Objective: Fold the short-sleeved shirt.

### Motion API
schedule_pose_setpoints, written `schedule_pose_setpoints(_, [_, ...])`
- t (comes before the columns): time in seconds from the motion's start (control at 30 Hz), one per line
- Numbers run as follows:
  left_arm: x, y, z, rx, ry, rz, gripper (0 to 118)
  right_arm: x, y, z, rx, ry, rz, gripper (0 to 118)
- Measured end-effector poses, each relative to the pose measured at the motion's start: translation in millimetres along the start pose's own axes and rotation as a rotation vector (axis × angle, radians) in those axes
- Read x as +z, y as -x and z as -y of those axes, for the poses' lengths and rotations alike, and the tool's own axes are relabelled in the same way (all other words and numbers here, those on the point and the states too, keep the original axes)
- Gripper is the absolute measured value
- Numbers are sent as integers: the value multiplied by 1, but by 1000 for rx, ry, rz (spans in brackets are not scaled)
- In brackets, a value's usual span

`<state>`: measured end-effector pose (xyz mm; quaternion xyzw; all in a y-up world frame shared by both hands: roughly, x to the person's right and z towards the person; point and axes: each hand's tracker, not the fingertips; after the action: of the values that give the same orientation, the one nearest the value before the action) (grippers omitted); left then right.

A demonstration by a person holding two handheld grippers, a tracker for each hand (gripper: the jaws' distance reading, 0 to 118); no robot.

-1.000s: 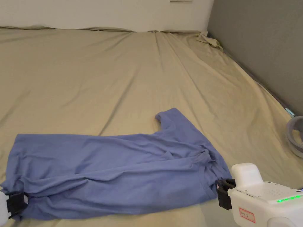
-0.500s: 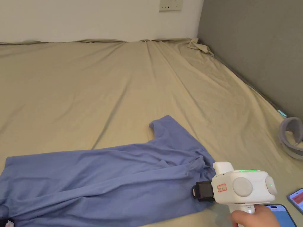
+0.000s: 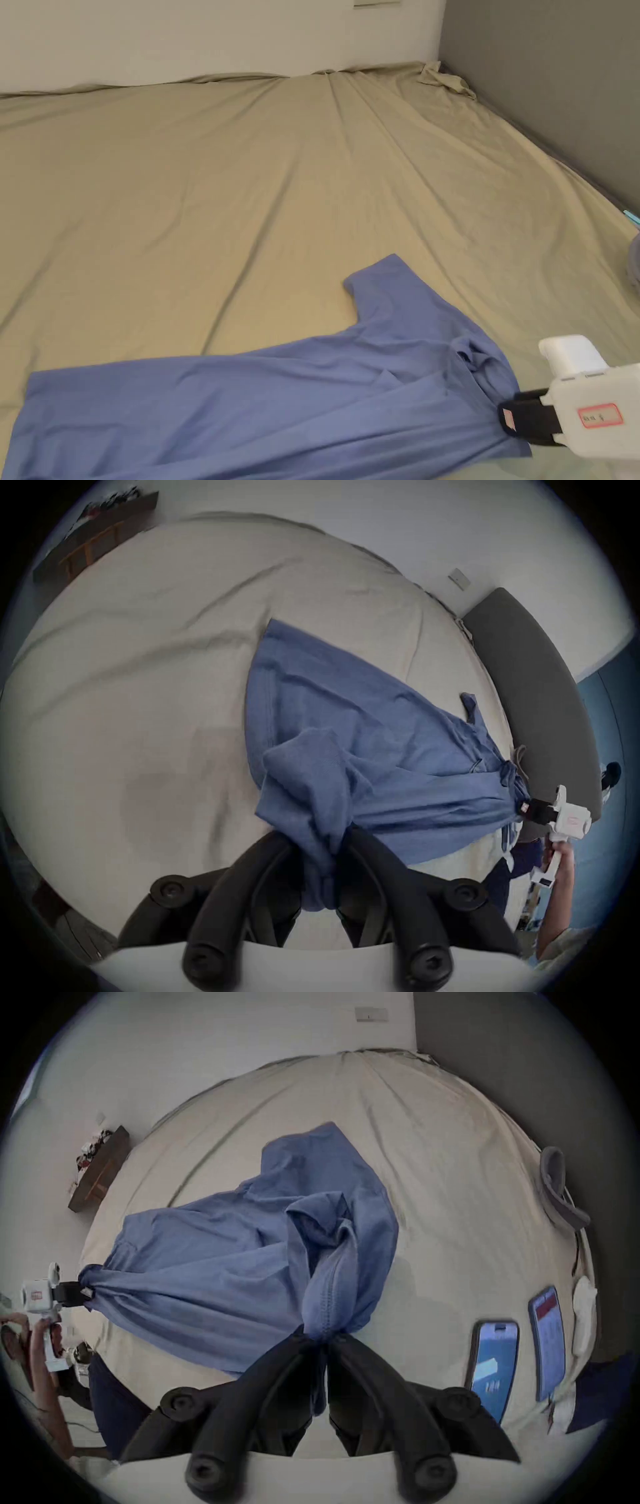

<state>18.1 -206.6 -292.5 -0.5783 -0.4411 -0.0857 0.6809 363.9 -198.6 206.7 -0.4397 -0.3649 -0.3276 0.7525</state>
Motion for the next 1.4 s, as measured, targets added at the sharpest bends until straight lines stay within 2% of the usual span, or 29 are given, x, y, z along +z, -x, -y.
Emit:
schedule_pose_setpoints(0.13, [-5,12,35,45,52,-20,14,-18,-1,32,-33,57,27,8])
schedule_pose_setpoints(0.23, [-33,24,39,81,104,-59,14,-57,-4,48,-11,131,92,8])
schedule_pose_setpoints(0.3, [-45,25,33,113,107,-36,14,-78,-12,53,-23,151,91,8])
schedule_pose_setpoints(0.4, [-43,32,29,90,89,-49,14,-74,-10,48,-14,135,76,8])
schedule_pose_setpoints(0.43, [-43,31,31,86,87,-61,18,-74,-10,47,-5,138,75,13])
schedule_pose_setpoints(0.47, [-42,30,33,95,71,-66,27,-74,-11,48,7,137,71,21])
schedule_pose_setpoints(0.5, [-37,29,33,108,56,-60,47,-63,-7,48,-1,138,48,48])
schedule_pose_setpoints(0.53, [-29,26,31,120,39,-62,76,-55,-8,43,-23,157,7,85])
schedule_pose_setpoints(0.57, [-20,20,30,114,18,-75,107,-44,-6,39,-58,171,-15,117])
schedule_pose_setpoints(0.6, [-8,14,28,99,-32,-59,118,-30,-3,33,-55,133,-28,117])
schedule_pose_setpoints(0.63, [11,8,28,91,-142,-22,118,-18,-7,24,-30,-11,-56,115])
schedule_pose_setpoints(0.73, [49,0,9,41,-191,42,118,15,10,3,-15,-193,-60,118])
schedule_pose_setpoints(0.77, [52,-6,3,3,-195,31,118,48,33,-20,2,-246,-70,118])
schedule_pose_setpoints(0.8, [38,-46,1,-35,-200,13,118,54,44,-29,19,-283,-71,117])
schedule_pose_setpoints(0.83, [33,-55,0,-56,-209,-22,118,56,55,-34,30,-307,-50,106])
schedule_pose_setpoints(0.87, [29,-64,0,-75,-209,-79,108,57,66,-35,16,-360,-24,74])
schedule_pose_setpoints(0.9, [26,-73,1,-107,-209,-102,62,46,72,-22,-5,-390,16,5])
schedule_pose_setpoints(0.93, [8,-50,-4,-137,-210,-105,8,41,81,-21,3,-393,43,3])
schedule_pose_setpoints(0.97, [0,-52,-4,-132,-200,-116,0,34,89,-19,12,-377,31,3])
schedule_pose_setpoints(1.0, [-8,-52,-5,-117,-195,-132,0,31,93,-16,23,-378,19,3])
schedule_pose_setpoints(1.03, [-14,-51,-8,-120,-184,-132,0,6,80,-17,47,-333,-58,3])
schedule_pose_setpoints(1.1, [-23,-49,-25,-116,-149,-89,0,-8,79,-16,27,-287,-119,3])
schedule_pose_setpoints(1.13, [-32,-44,-36,-104,-152,-106,0,-13,77,-16,19,-275,-130,3])
schedule_pose_setpoints(1.17, [-43,-37,-51,-85,-155,-147,0,-7,89,-6,47,-304,-101,3])
schedule_pose_setpoints(1.23, [-59,-16,-76,-96,-225,-279,4,-10,89,-3,55,-299,-99,3])
schedule_pose_setpoints(1.27, [-68,-9,-89,-82,-244,-301,28,-10,88,-1,59,-299,-90,3])
schedule_pose_setpoints(1.3, [-81,-3,-100,-83,-244,-297,88,-4,90,-6,63,-292,-76,3])
schedule_pose_setpoints(1.33, [-95,2,-108,-73,-217,-297,117,-4,89,-6,64,-291,-68,3])
schedule_pose_setpoints(1.4, [-115,5,-121,-70,-183,-316,118,-3,86,-4,52,-293,-51,3])
